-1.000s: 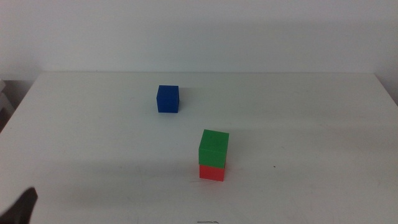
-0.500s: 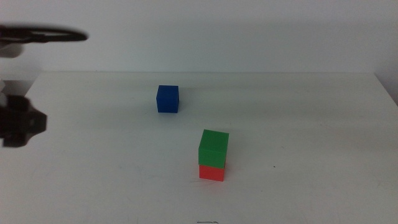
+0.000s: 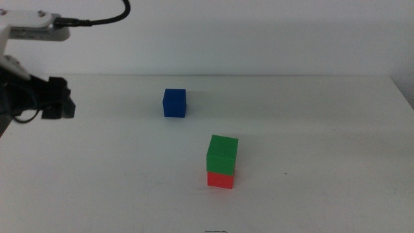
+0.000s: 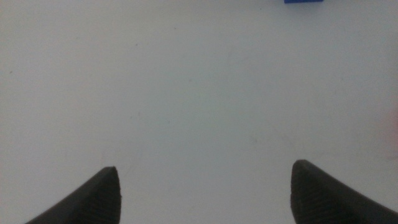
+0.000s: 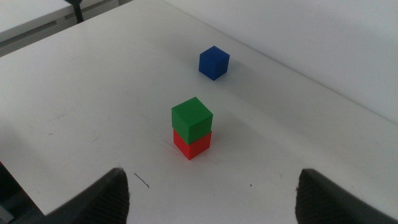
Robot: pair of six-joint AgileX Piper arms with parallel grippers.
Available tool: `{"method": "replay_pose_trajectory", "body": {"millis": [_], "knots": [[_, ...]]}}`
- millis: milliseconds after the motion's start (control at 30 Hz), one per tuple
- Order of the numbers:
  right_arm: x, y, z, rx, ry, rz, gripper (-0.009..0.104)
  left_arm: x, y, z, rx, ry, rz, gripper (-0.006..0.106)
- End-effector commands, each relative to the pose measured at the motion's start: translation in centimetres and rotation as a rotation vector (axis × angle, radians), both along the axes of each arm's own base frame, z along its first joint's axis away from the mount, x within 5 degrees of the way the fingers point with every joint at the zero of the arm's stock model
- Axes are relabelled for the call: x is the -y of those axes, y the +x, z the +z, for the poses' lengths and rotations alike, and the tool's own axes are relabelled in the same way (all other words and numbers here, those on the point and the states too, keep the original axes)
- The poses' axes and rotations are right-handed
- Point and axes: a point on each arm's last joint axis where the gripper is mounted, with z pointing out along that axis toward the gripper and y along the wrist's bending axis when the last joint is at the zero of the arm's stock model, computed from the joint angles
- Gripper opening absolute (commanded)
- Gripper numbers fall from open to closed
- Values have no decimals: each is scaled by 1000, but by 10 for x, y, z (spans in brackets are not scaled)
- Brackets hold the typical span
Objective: Stack red cubes first, then green, then blue cubes in a specific spot.
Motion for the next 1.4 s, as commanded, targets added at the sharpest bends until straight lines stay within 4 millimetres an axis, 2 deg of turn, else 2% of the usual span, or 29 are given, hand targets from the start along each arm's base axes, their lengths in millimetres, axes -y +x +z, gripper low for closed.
{"method": "replay_pose_trajectory", "body": {"millis": [0,133,233,400,600,733,833,1000,1167,1367], "knots": [[0,2,12,83,36,-5,74,2,13,17,83,-21,11,94],[0,2,12,83,36,-5,74,8,42,7,36,-16,-11,94],[0,2,12,83,36,-5,74,22,66,7,37,-6,-55,94],[0,2,12,83,36,-5,74,62,109,7,47,25,-85,94],[0,2,12,83,36,-5,74,105,156,-6,29,64,-83,94],[0,2,12,83,36,-5,74,123,181,-15,18,9,-93,94],[0,2,12,83,36,-5,74,133,199,-30,2,-35,-93,94],[0,2,12,83,36,-5,74,144,222,-55,-19,-65,-93,94],[0,2,12,83,36,-5,74,149,236,-79,-26,-63,-93,94],[0,2,12,83,36,-5,74,153,247,-98,11,-74,-94,93]]}}
